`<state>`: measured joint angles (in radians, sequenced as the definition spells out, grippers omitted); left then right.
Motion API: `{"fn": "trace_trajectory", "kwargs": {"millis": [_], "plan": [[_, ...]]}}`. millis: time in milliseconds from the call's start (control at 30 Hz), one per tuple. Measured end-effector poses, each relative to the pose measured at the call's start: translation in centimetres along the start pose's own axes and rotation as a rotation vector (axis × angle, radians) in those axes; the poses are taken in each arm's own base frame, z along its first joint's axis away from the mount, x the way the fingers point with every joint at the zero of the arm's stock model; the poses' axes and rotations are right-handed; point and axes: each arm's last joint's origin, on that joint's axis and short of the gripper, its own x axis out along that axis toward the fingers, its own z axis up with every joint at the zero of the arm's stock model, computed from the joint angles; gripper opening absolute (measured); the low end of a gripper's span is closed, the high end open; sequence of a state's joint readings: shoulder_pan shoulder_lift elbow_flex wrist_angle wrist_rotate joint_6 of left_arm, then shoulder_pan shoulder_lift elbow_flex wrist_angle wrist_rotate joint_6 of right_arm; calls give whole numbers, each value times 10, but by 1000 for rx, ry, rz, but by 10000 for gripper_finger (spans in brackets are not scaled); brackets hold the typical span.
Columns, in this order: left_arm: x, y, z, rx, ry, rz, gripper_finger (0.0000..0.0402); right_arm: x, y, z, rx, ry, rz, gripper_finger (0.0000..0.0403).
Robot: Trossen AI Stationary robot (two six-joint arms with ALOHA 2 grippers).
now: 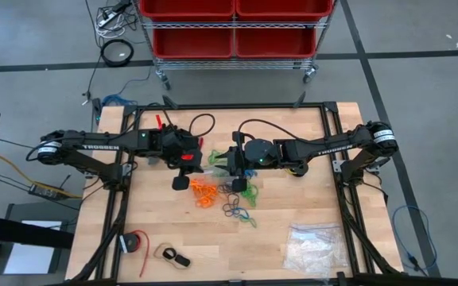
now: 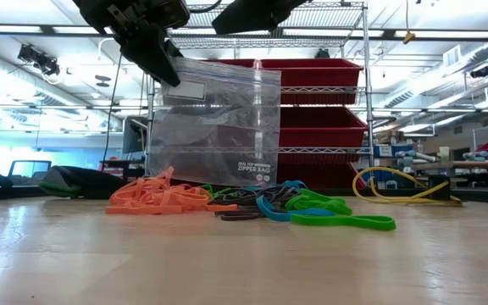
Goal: Sort rubber bands
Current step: Open the transparent zip bag
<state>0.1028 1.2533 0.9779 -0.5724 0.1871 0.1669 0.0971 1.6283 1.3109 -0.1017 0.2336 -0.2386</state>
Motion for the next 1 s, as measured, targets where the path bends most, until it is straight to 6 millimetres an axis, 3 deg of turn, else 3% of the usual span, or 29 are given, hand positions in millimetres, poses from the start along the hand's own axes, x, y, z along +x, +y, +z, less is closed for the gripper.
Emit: {"fn": "trace_trajectory", "kwargs": {"millis": [500, 833, 1000], "plan": [[0, 0, 0, -28, 1, 0, 4, 0, 0, 0, 1, -3, 0, 107], [0, 0, 0, -40, 1, 0, 4, 1, -2, 12, 46, -128, -20, 107], [0, 0, 0, -40, 2, 0, 4, 0, -3, 18, 165, -195, 9, 107]]}}
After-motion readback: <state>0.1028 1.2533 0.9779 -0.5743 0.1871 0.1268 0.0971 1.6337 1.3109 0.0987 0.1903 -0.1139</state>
